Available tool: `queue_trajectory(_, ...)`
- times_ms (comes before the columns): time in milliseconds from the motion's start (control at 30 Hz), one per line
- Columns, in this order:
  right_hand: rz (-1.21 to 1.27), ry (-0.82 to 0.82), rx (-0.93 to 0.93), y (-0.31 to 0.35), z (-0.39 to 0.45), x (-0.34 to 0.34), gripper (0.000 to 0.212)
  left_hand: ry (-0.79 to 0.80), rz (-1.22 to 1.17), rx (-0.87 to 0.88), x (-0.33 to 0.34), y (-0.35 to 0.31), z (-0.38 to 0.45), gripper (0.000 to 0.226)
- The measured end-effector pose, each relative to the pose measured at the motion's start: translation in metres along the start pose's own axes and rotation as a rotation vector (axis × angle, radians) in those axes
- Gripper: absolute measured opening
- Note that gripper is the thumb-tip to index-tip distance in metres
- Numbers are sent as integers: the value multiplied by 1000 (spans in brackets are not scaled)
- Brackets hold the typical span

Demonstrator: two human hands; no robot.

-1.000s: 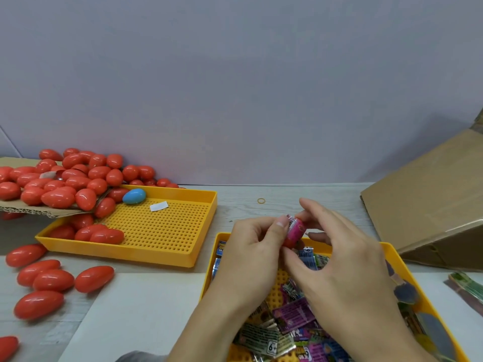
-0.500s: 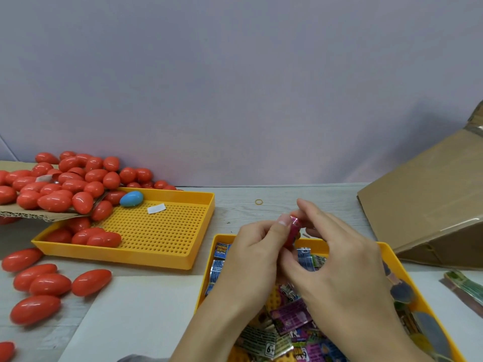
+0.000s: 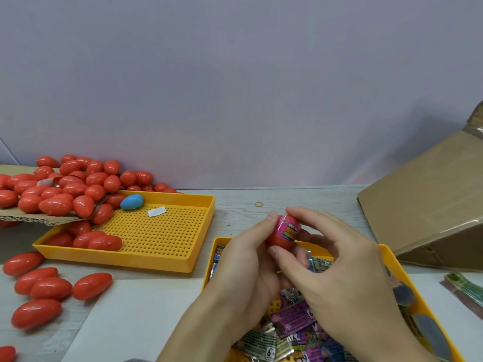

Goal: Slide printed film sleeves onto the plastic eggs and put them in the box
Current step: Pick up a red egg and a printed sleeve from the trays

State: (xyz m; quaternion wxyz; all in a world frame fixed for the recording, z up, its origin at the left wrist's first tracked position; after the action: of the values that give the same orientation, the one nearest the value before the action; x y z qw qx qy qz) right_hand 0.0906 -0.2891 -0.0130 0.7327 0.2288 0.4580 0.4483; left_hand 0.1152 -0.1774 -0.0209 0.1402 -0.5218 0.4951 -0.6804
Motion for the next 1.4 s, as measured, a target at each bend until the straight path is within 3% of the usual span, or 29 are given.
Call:
queue_trajectory(167,-19,44,-36,-1,1,-1,49,-41,-18,-18,0,0,-1,29)
queue_trajectory(433,12,75,-43,-7,1,0,53,-78,59,-52,-1,2,-2,30)
queue_trajectory(567,103,89,-22,-11,1,1,37,-58,69,-28,0,2,-3,32)
queue_trajectory(733,147,78,-3,-14,-1,0,41,-21,126,12,0,2,0,45)
queue_trajectory(967,153,71,10,-15,0,1,49,-27,114,23,-2,4,0,43)
queue_trajectory(1167,119,47,-2,-14,0,1,49,-46,189,60,-5,5,2,44)
queue_trajectory(1300,-168,-28,-30,-7,2,-6,37,-161,339,179,-10,1,4,49)
queue_trajectory(1400,-234,2,-39,-8,2,-3,36,-132,401,200,-11,-1,6,31)
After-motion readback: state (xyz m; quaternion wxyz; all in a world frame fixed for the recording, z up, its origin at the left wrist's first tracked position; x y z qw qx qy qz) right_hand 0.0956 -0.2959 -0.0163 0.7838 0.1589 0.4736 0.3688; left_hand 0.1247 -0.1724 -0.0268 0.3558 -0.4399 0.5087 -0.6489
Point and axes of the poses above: each hand's wrist, its own z-axis towards the middle knuckle, its own x-axis out of the palm, y = z × x, the point moved 3 cm from there along z, towards the middle knuckle, and after that the axes turned 10 degrees about y, right-handed, at the moved point
